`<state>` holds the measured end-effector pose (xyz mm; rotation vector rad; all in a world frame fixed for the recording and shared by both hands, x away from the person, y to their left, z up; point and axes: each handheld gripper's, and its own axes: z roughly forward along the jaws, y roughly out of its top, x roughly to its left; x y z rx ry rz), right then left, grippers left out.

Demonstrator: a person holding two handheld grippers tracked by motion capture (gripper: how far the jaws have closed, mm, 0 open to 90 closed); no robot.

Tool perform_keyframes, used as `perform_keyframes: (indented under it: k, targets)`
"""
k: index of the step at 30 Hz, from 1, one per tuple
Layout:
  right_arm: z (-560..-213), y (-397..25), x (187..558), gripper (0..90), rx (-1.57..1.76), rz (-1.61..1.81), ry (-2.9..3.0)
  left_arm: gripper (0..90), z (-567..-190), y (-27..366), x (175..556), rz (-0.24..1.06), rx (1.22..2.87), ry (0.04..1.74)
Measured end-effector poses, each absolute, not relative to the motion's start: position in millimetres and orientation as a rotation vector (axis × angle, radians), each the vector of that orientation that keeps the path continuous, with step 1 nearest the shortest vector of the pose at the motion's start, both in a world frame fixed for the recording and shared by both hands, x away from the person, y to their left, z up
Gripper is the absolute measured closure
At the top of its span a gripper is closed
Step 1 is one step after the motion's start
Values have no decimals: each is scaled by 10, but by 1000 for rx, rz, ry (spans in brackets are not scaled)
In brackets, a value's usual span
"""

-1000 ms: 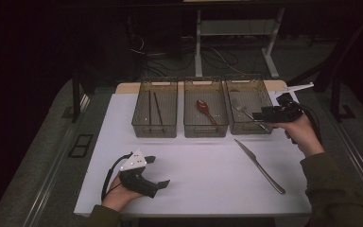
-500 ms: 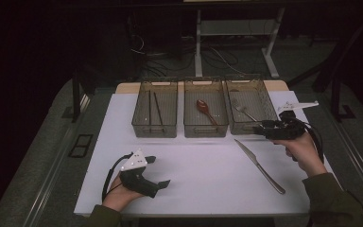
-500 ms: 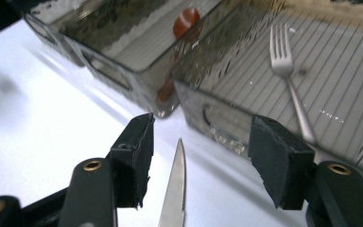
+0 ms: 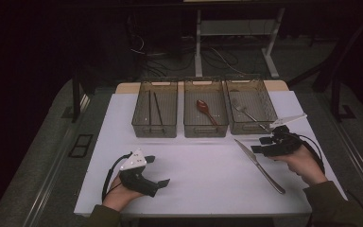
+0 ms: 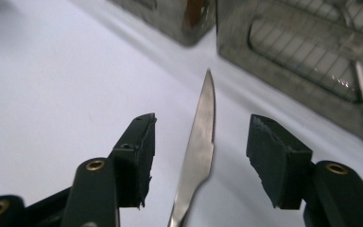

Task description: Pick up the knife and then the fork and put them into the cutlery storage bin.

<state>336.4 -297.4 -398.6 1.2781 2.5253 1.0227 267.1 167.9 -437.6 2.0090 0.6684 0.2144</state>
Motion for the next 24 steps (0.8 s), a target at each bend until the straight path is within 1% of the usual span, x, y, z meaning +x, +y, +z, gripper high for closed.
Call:
perform_keyframes:
  k: [10, 15, 24]
  targets:
    - [-4005, -2918, 3275, 481, 1293, 862, 2646, 0, -4383, 1677, 2676, 216, 2013, 667]
    - [-4060, -2871, 3249, 540, 1312, 714, 2703, 0, -4384, 1680, 2677, 215, 2012, 669]
    - [-4149, -2841, 3229, 600, 1349, 519, 2775, 0, -4386, 1678, 2676, 213, 2015, 667]
